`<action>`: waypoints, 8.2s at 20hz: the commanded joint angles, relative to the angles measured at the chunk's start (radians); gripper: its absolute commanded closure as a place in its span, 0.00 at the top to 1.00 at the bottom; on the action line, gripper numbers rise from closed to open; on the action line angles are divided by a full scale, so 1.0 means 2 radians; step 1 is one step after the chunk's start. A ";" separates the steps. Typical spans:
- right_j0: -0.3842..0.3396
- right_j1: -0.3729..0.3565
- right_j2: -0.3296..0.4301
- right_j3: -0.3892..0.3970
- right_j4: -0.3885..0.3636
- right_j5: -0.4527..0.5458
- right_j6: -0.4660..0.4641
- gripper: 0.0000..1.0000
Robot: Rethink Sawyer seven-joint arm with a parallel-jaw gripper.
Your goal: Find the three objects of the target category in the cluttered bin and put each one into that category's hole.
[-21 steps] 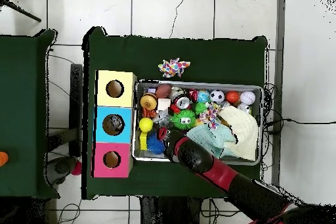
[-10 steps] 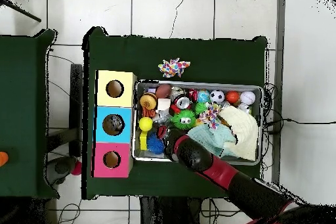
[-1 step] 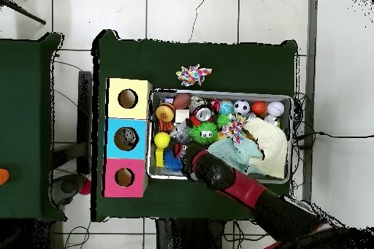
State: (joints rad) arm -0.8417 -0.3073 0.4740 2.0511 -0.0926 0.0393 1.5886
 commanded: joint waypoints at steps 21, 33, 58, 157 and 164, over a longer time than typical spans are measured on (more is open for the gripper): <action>0.097 -0.071 -0.070 -0.073 -0.113 0.191 0.000 1.00; 0.092 -0.064 -0.063 -0.085 -0.134 0.095 0.041 1.00; 0.119 -0.099 -0.101 -0.084 -0.138 -0.065 0.056 0.00; 0.134 -0.189 -0.061 -0.164 -0.391 0.200 0.014 1.00; 0.073 -0.152 -0.038 -0.068 -0.189 0.189 0.132 1.00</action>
State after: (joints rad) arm -0.6411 -0.6737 0.2849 1.7372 -0.6633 0.4441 1.5763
